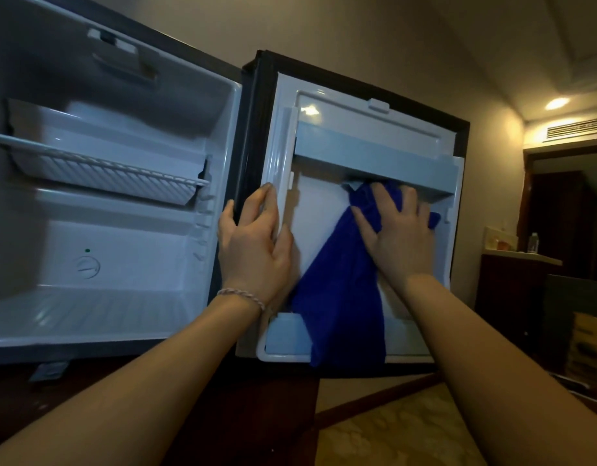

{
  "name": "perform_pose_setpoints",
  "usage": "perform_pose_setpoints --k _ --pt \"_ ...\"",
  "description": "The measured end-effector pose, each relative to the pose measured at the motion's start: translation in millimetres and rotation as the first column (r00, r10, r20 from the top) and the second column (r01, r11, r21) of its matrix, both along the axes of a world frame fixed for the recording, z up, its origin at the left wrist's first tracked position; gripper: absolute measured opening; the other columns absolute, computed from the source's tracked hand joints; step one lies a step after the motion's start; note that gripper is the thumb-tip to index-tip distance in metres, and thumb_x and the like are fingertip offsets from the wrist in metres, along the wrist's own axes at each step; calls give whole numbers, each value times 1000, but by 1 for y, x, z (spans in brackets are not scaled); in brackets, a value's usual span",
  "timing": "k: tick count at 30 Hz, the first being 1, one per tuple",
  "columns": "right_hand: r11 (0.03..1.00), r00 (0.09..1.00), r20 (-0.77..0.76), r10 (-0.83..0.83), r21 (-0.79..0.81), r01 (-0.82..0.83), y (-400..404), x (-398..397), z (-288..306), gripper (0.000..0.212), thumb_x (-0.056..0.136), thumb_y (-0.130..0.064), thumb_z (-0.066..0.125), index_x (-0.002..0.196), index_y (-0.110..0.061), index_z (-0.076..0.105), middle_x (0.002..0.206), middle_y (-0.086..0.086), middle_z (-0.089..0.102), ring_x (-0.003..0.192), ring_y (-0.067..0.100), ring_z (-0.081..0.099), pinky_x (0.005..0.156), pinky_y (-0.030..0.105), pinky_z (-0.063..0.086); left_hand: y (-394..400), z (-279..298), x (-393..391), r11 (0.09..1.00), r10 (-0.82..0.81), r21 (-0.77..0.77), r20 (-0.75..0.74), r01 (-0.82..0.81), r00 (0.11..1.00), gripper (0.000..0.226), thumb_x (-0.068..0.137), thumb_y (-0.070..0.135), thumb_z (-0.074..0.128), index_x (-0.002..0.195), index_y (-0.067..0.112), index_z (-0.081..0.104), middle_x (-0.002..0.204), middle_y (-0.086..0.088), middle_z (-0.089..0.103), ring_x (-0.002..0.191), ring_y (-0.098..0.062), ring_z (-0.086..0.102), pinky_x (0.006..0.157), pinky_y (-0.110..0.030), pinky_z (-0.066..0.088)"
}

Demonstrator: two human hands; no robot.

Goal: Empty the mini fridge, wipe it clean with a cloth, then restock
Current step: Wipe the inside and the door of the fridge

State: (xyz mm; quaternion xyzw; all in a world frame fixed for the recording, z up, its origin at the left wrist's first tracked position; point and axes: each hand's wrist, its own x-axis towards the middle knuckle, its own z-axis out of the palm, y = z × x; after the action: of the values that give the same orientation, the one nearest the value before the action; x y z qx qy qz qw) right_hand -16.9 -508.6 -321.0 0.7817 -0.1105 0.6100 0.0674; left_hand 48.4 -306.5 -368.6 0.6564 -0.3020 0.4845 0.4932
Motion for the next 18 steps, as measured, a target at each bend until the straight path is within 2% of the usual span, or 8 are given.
perform_pose_setpoints --k 3,8,13,18 --pt "991 999 -23 -48 121 50 -17 -14 -6 59 99 -59 41 149 -28 38 144 15 38 127 43 39 88 56 50 -1 0 1 1000 6 5 4 -6 1000 58 94 18 58 149 17 41 155 7 37 144 -40 22 113 -50 31" --pt "978 984 -119 -132 147 149 -24 -28 -17 61 100 -60 37 152 -27 33 147 13 39 132 40 40 92 52 47 -1 -1 3 1000 2 -11 13 -2 1000 58 94 18 59 149 17 42 154 7 39 143 -41 25 114 -51 31" --pt "939 991 -111 68 344 -26 -19 -22 -48 64 97 -66 39 147 -26 38 136 11 47 118 34 53 90 44 49 -3 -1 2 1000 -7 -26 9 7 1000 57 93 18 59 148 17 44 153 7 40 142 -41 25 110 -52 35" --pt "899 975 -100 197 415 -139 -7 -10 -74 62 94 -67 45 141 -26 40 132 7 51 115 31 55 92 51 52 -8 -2 2 999 22 -32 -5 -23 1000 56 93 20 58 148 20 44 153 9 40 143 -41 22 108 -56 39"
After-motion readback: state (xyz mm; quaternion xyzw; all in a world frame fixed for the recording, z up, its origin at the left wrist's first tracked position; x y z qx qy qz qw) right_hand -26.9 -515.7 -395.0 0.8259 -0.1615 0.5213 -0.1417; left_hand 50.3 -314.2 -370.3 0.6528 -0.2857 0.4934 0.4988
